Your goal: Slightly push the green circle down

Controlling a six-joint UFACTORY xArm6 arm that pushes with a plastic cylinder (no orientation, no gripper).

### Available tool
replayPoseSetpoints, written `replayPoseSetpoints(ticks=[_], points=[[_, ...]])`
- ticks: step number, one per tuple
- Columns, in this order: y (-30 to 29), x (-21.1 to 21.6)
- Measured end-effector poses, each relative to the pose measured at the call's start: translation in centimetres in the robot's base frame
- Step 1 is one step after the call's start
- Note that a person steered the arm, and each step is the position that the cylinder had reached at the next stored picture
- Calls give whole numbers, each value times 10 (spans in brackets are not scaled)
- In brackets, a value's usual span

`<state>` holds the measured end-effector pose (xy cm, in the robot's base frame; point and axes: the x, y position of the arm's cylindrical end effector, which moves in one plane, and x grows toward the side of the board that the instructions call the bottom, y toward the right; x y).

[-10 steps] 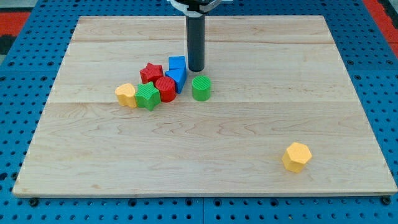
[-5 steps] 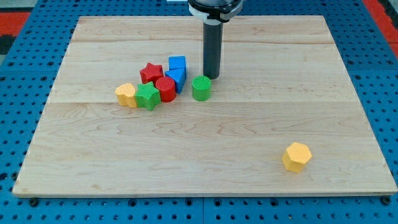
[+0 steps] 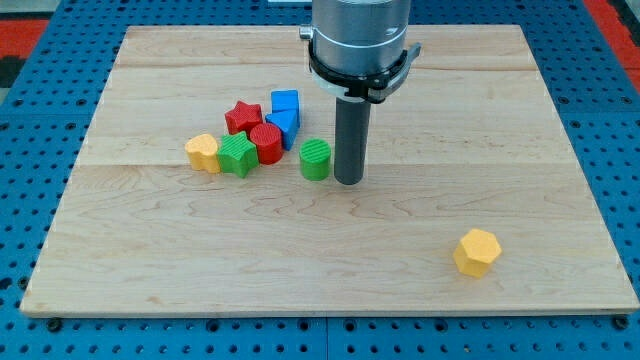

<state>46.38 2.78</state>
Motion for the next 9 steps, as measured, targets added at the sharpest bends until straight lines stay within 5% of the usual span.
replayPoseSetpoints(ticks=[9], points=[[25, -23]])
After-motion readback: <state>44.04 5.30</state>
